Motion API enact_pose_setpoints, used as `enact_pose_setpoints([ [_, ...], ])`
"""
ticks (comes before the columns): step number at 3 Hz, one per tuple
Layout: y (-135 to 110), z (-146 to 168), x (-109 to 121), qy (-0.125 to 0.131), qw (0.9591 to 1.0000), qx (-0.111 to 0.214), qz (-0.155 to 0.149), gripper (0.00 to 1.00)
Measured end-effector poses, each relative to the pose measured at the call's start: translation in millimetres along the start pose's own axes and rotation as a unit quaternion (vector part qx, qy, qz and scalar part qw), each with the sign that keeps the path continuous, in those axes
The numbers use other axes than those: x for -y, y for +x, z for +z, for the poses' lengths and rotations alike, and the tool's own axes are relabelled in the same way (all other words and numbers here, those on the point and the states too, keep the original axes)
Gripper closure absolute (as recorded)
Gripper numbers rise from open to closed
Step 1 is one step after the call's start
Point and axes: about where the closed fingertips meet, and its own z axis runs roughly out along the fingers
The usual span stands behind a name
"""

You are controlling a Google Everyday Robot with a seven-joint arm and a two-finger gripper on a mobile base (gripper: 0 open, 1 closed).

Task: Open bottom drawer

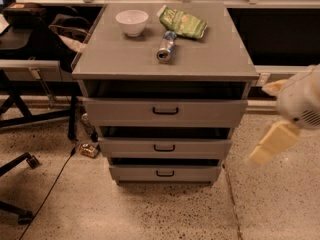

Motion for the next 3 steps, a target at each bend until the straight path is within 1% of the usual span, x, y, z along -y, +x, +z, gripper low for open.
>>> enact_pose_setpoints([
  [1, 11, 38, -9, 0.011, 0.9995, 0.002, 0.031, 0.00],
  [2, 16, 78, -17, 0.005, 0.9988, -0.016, 0.046, 0.00],
  [3, 18, 110, -24, -0.008, 0.9982, -0.036, 0.047, 0.00],
])
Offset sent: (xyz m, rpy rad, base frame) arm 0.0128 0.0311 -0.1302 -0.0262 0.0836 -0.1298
